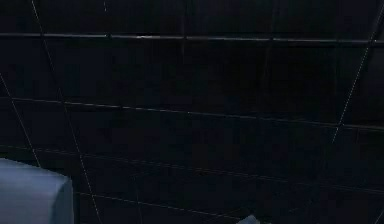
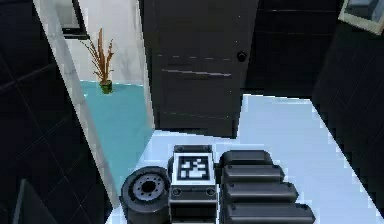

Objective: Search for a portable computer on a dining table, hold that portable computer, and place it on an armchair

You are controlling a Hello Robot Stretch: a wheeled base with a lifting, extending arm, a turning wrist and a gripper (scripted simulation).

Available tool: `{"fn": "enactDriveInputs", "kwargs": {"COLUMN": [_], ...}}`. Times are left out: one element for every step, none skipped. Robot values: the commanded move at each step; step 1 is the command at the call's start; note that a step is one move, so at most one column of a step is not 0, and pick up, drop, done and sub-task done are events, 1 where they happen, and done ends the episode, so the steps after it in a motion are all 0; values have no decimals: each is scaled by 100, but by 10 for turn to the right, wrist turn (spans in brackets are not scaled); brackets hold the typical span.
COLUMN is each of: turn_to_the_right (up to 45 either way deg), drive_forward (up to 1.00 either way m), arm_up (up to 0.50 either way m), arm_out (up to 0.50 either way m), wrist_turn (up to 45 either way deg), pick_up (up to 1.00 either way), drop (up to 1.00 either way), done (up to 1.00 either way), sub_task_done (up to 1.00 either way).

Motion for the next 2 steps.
{"fn": "enactDriveInputs", "kwargs": {"turn_to_the_right": [330,-360], "drive_forward": [0,0], "arm_up": [0,0], "arm_out": [0,0], "wrist_turn": [0,0], "pick_up": [0,0], "drop": [0,0], "done": [0,0], "sub_task_done": [0,0]}}
